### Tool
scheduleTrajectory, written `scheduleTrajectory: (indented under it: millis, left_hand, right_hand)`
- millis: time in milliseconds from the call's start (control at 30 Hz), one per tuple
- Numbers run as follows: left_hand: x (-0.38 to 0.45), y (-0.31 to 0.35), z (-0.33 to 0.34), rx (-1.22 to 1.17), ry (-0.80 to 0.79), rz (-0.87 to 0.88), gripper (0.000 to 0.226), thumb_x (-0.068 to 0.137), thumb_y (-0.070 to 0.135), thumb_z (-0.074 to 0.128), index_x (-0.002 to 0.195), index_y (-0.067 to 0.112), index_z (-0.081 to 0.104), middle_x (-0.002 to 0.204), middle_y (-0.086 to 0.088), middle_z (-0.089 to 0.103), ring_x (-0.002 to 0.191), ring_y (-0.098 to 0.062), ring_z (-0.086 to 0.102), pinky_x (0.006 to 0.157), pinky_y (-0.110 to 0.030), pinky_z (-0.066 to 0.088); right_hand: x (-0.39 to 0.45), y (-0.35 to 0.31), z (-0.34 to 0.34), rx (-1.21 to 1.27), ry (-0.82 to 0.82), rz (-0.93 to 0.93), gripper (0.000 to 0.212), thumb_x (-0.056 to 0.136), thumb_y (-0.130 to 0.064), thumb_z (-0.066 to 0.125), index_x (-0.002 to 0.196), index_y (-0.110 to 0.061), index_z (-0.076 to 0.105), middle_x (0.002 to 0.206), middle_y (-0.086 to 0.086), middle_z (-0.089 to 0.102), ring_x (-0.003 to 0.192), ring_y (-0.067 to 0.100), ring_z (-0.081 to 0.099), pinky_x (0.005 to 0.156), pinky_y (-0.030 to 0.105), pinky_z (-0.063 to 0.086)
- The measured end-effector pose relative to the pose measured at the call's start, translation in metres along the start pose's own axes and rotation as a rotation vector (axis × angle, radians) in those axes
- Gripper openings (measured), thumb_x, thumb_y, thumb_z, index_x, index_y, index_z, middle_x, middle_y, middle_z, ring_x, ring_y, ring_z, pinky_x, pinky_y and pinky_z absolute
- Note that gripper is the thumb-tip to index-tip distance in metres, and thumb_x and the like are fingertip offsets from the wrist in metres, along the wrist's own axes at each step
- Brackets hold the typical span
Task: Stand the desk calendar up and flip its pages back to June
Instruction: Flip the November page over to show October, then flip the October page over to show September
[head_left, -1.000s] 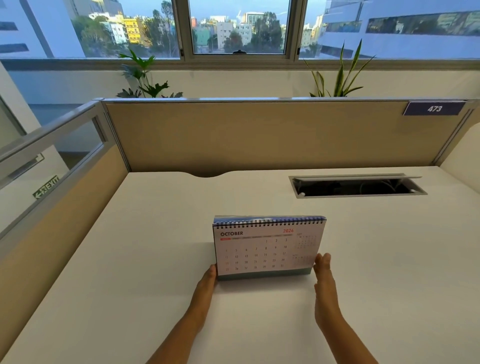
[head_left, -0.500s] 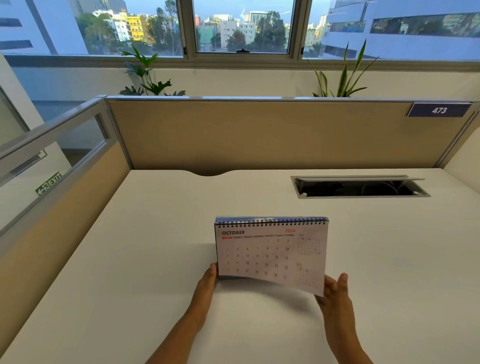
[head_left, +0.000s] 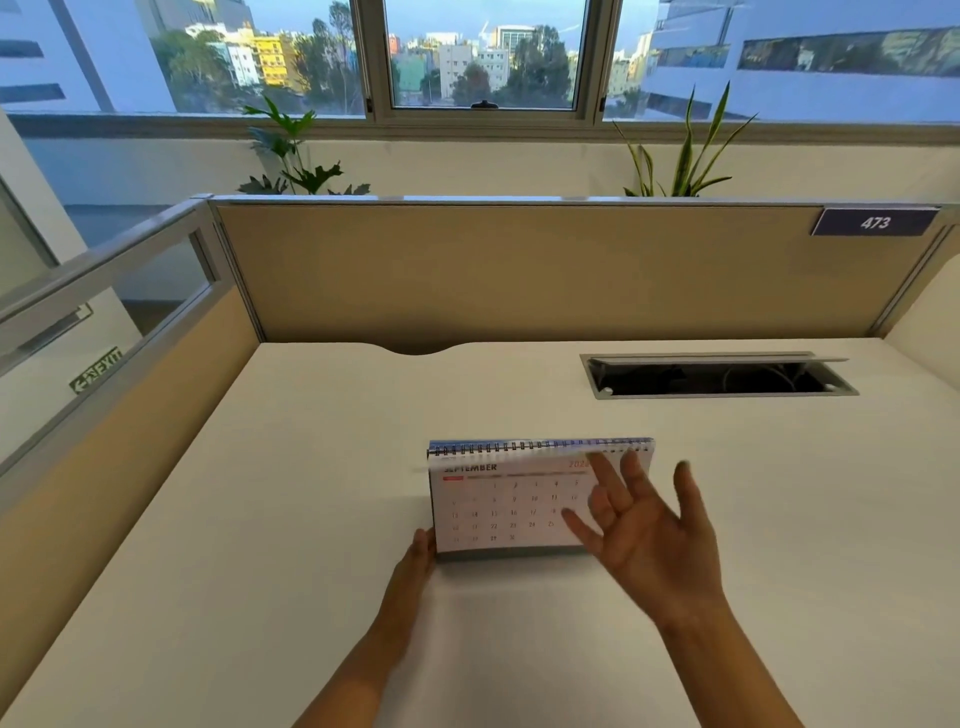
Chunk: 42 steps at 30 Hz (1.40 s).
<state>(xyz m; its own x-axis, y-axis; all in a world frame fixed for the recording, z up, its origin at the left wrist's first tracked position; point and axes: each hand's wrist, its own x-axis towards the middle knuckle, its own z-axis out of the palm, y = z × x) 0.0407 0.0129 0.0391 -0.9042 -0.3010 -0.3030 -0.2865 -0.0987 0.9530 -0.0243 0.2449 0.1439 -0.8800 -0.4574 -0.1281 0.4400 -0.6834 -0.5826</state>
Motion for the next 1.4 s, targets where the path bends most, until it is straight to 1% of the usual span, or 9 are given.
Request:
scheduleTrajectory:
  millis: [200,333,433,500,600,767,1167,1267,1400]
  left_hand:
    - [0.003,0.002,0.002,-0.023,0.021,-0.052,0.049,0.094,0.043,0.014,0.131,0.025,0.040,0.136,-0.003,0.047,0.128,-0.020,0.039,0.103,-0.029,0.026]
    - [0.003,0.000,0.003,-0.018,0.044,-0.034,0.048,0.094,0.041,0.013,0.131,0.025,0.041,0.138,-0.004,0.047,0.129,-0.020,0.039,0.101,-0.028,0.026]
    - [0.004,-0.001,0.002,-0.009,0.046,-0.038,0.049,0.094,0.041,0.013,0.133,0.025,0.039,0.138,-0.004,0.046,0.130,-0.021,0.039,0.101,-0.028,0.026]
    - [0.003,-0.001,0.003,-0.004,0.038,-0.031,0.048,0.094,0.040,0.013,0.133,0.025,0.038,0.137,-0.003,0.046,0.130,-0.020,0.039,0.101,-0.026,0.024]
    - [0.003,-0.001,0.002,-0.010,0.039,-0.033,0.046,0.095,0.040,0.013,0.131,0.027,0.039,0.135,-0.002,0.047,0.128,-0.019,0.039,0.099,-0.025,0.024]
    - [0.003,-0.002,0.002,-0.006,0.031,-0.032,0.047,0.094,0.041,0.012,0.131,0.027,0.038,0.133,0.000,0.048,0.126,-0.016,0.040,0.099,-0.025,0.025]
    - [0.005,-0.004,0.002,0.011,0.050,-0.042,0.049,0.095,0.039,0.013,0.133,0.024,0.038,0.135,-0.001,0.047,0.129,-0.020,0.039,0.103,-0.028,0.025]
    - [0.004,-0.003,0.002,-0.005,0.050,-0.030,0.048,0.095,0.039,0.013,0.129,0.025,0.042,0.127,0.000,0.052,0.123,-0.018,0.043,0.099,-0.026,0.028]
    - [0.001,0.001,0.004,-0.021,0.071,-0.068,0.044,0.095,0.039,0.018,0.101,0.025,0.060,0.096,-0.003,0.068,0.091,-0.019,0.062,0.076,-0.027,0.048]
  right_hand:
    - [0.026,-0.027,0.032,0.098,-0.058,-0.037,0.060,0.080,-0.065,0.042,0.117,-0.021,0.062,0.136,0.013,0.052,0.112,0.029,0.060,0.085,0.050,0.052]
    - [0.026,-0.028,0.026,-0.014,0.041,-0.071,0.055,0.073,-0.063,0.048,0.105,-0.022,0.068,0.125,0.010,0.062,0.110,0.028,0.061,0.089,0.045,0.051]
    - [0.021,-0.022,0.009,-0.107,0.194,-0.193,0.041,0.083,-0.053,0.046,0.070,-0.020,0.065,0.080,0.001,0.073,0.073,0.015,0.065,0.080,0.034,0.052]
    - [0.018,-0.017,-0.004,-0.198,0.435,-0.247,0.038,0.089,-0.042,0.046,0.059,-0.019,0.050,0.056,-0.002,0.058,0.052,0.011,0.049,0.072,0.031,0.043]
    - [0.019,-0.005,-0.025,-0.478,0.734,-0.240,0.031,0.094,-0.038,0.039,0.081,-0.015,0.056,0.075,0.002,0.057,0.067,0.017,0.051,0.078,0.037,0.041]
    - [0.013,0.021,-0.043,-0.795,0.634,-0.056,0.070,0.087,-0.061,0.021,0.141,-0.017,0.027,0.149,0.006,0.033,0.134,0.026,0.033,0.111,0.048,0.024]
    - [-0.011,0.040,-0.050,-1.063,0.510,-0.136,0.059,0.090,-0.054,0.018,0.137,-0.025,0.038,0.145,0.005,0.040,0.135,0.025,0.032,0.112,0.041,0.021]
    - [-0.019,0.038,-0.053,-0.895,0.529,-0.121,0.061,0.090,-0.055,0.018,0.118,-0.018,0.058,0.123,0.011,0.061,0.121,0.028,0.050,0.104,0.039,0.033]
    - [-0.026,0.021,-0.065,-0.200,0.456,0.101,0.064,0.092,-0.055,0.024,0.101,-0.008,0.066,0.095,0.020,0.072,0.088,0.034,0.069,0.074,0.045,0.058]
